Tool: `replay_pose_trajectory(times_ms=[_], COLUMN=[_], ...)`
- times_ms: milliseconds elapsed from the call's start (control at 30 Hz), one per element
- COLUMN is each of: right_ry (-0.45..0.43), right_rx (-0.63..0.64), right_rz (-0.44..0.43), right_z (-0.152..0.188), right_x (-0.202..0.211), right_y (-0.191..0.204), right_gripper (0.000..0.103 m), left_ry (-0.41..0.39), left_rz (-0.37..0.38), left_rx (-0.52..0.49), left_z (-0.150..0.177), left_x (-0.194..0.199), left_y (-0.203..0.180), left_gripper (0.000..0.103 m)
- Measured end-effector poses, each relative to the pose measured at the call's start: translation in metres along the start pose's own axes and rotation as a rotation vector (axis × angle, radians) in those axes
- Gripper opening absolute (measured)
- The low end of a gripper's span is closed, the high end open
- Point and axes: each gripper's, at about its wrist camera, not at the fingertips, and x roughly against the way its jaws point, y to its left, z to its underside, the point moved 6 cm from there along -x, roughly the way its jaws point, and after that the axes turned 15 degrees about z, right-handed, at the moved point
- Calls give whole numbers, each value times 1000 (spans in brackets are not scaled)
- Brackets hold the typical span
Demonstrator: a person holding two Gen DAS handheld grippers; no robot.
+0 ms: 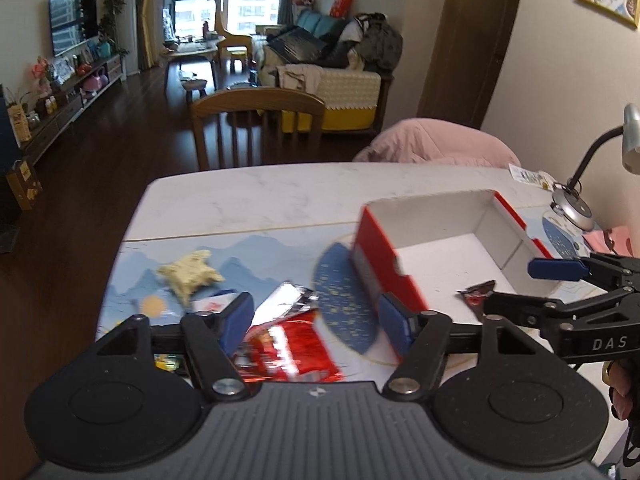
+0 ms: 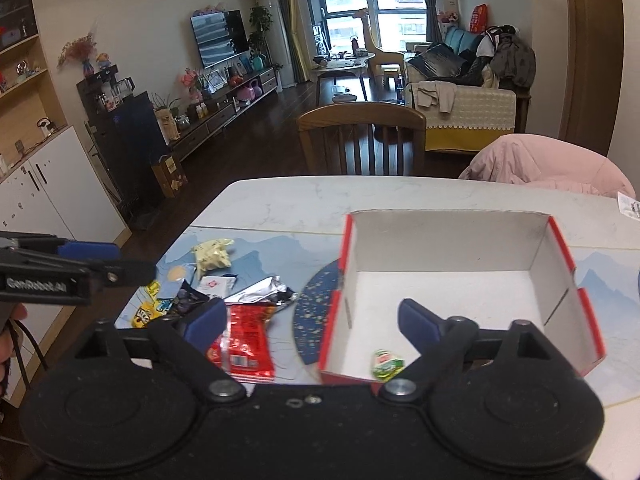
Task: Organize snacks
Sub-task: 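Move both tools back from the box toward the snack pile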
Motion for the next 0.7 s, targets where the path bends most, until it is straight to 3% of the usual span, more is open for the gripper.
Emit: replay_pose_trajectory(times_ms=[300, 700], right_ry=[15, 137], right_rx=[23, 55], right_rz=[-16, 17], right_z=[10, 22], right_x=[-7, -67], right_y=[56, 111], right_gripper=[102, 102], left_ry=[-40, 13], left_rz=[-16, -96], left_rx=[31, 36], left_z=[16, 52], left_x=[30, 28], left_y=[67, 149], left_gripper=[77, 77])
